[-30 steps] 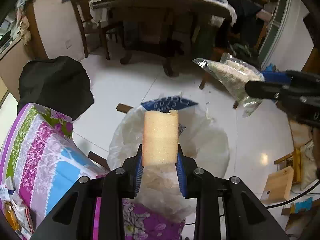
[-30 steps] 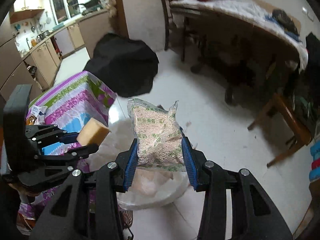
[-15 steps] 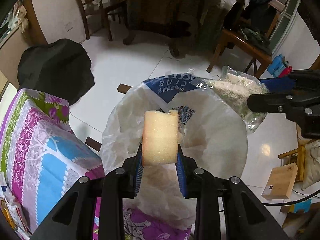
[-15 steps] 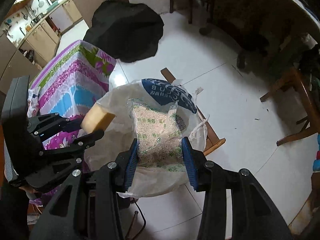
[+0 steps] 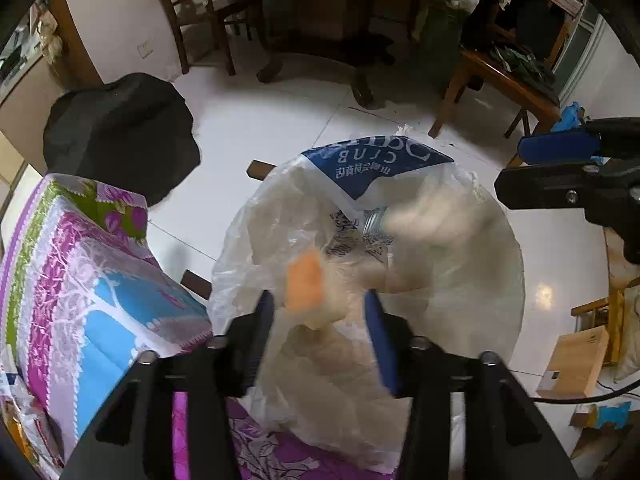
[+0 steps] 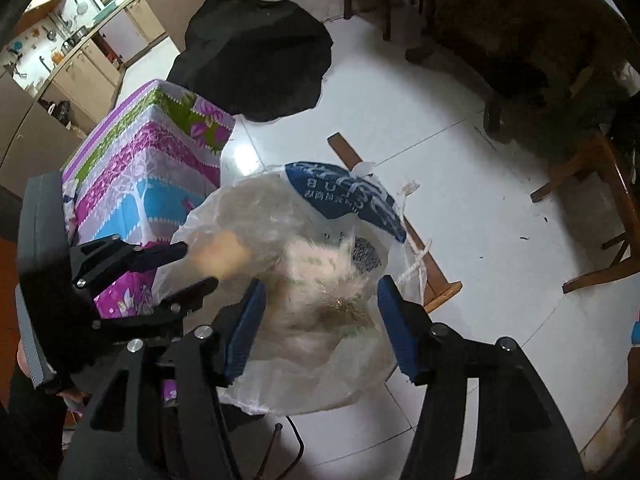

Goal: Collect trash
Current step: 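Open both tools to drop the sponge and grain bag into the bag, then return both tools to the table toward the remaining items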

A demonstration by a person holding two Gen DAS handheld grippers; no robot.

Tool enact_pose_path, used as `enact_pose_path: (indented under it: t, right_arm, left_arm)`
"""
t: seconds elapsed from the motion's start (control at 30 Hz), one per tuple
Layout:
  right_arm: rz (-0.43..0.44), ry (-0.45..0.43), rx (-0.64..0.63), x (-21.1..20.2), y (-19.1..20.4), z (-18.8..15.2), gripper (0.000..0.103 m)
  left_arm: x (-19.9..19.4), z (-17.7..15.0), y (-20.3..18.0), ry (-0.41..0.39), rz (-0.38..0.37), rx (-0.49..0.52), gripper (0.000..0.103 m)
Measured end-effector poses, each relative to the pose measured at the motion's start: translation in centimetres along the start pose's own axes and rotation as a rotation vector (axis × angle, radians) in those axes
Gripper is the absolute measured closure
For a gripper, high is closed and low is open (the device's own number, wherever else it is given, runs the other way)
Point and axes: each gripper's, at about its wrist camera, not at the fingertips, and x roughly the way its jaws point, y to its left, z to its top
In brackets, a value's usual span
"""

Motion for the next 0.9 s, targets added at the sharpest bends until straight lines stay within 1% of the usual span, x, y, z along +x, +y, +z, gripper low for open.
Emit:
enact_pose_path:
  t: [0.07,0.2,0.47,0.63,0.73,0.8,0.9]
  right_arm:
    - [-0.008,-0.003,-0.005,-0.1,0.0,-0.1,0.047]
    - [-0.020,0.002,-0.005,0.1,0.0,-0.3,0.047]
    - [-0.030,0.001,-0.017,0.1,0.6,-0.7,0.047]
    - [-0.042,-0.014,-0.035,0.0,1.6,-1.3,0.047]
    - [-0.044,-0.043,-0.054,-0.3,2.6,-2.0,0.047]
    - [-0.059,-0.088,-0.081,-0.6,3.7,-2.6,0.047]
    - [-0.047,-0.147,-0.110,-1.0,5.3,-3.5,0.047]
  left_arm:
    - [-0.1,-0.1,0.0,-0.005,0.016,0.012,0.051]
    - [-0.4,-0.2,0.4,-0.011,0.013,-0.010,0.051]
    - [-0.9,-1.2,0.4,-0.016,0.036,-0.010,0.051]
    - [-2.5,-2.7,0.8,-0.057,0.072,-0.034,0.051]
    - [-3.9,-4.2,1.5,-0.088,0.100,-0.062,0.051]
    - [-4.9,-5.7,2.2,-0.108,0.140,-0.090,0.051]
    - [-6.3,-8.0,3.5,-0.130,0.181,-0.147,0.049]
